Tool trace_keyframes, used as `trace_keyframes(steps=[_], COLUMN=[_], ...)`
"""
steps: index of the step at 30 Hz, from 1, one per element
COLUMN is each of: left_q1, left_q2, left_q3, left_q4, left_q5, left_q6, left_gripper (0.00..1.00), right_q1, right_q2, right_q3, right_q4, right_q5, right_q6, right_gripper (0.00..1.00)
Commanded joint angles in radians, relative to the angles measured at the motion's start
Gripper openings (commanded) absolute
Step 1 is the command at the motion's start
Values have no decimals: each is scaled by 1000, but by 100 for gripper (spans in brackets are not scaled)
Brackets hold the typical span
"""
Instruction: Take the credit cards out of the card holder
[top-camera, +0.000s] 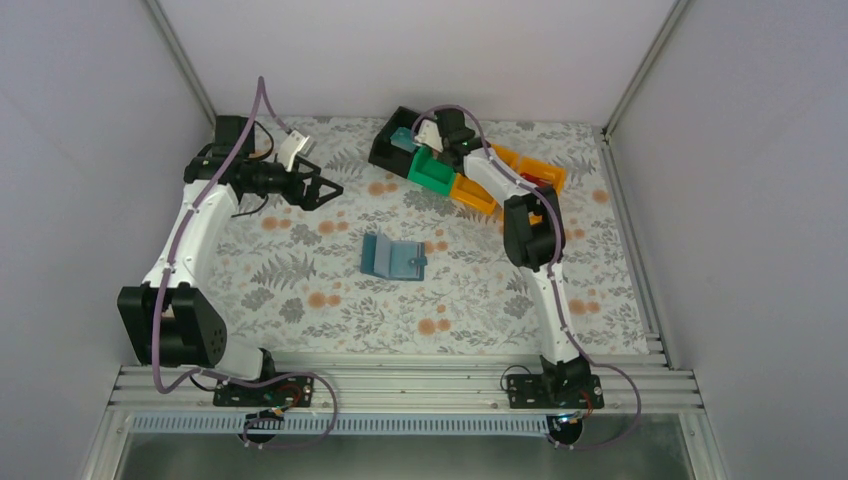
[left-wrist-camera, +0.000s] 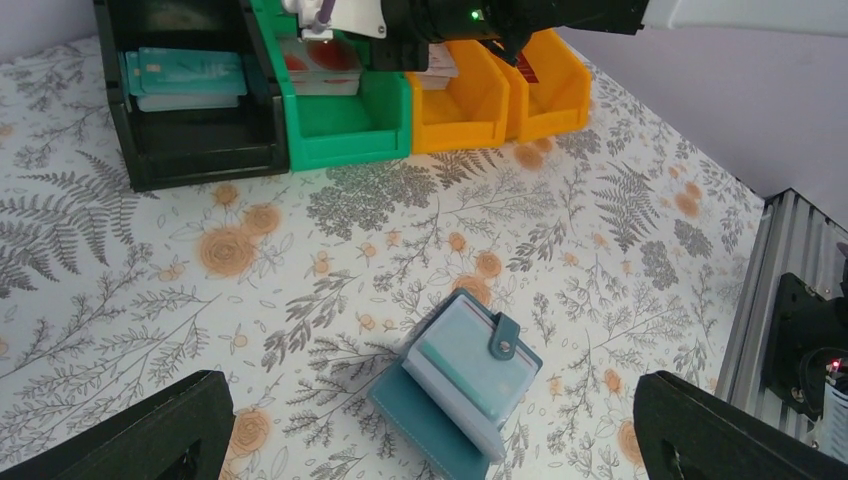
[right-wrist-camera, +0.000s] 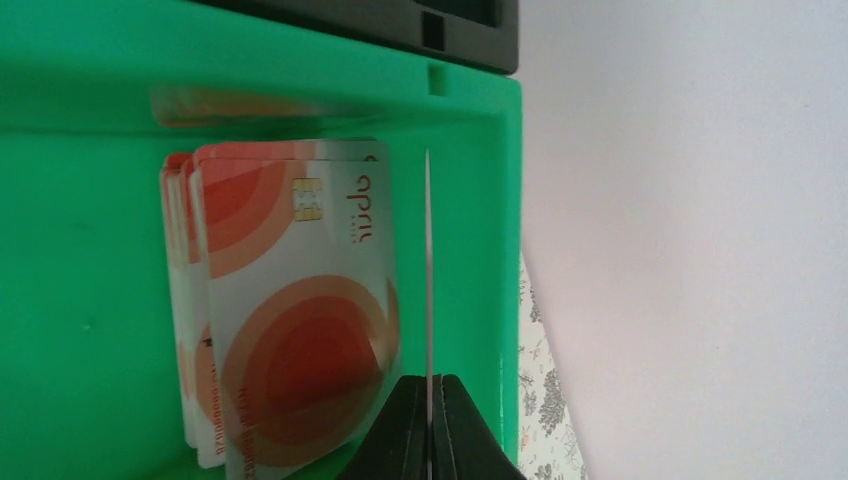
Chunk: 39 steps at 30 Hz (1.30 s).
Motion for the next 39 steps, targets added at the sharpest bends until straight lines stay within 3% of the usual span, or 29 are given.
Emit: trace_keyframes(steps=[1, 5, 11, 14, 20, 26, 30, 34, 39], left_q1=[4, 4, 4, 3, 4, 4, 2, -2, -42], left_q2=[3, 7, 15, 15, 13, 5, -16, -30, -35], left_q3=[27, 34, 27, 31, 32, 10, -79, -230, -349], left_q4=[-13, -21, -17, -22, -25, -4, 117, 274, 402], left_q5=[28, 37, 41, 41, 46, 46, -6, -58, -160], left_q6=[25, 31, 28, 29, 31, 13, -94, -239, -351], left_gripper=[100, 100, 100, 100, 100, 100, 100, 100, 100], right_q1=[-7, -2, 0, 5, 16, 15, 15, 20, 48], right_q2=[38, 68, 85, 88, 61, 17, 7, -60, -156], right_q3=[41, 63, 69, 76, 93, 87, 87, 80, 47], right_q4=[20, 16, 31, 28, -29, -25, -9, -8, -12], right_q5=[81, 120, 117, 92, 7, -12, 63, 6, -16], right_q6=[19, 35, 44, 52, 76, 70, 28, 82, 159], right_gripper=[4, 4, 15, 28, 68, 89, 90, 98, 98])
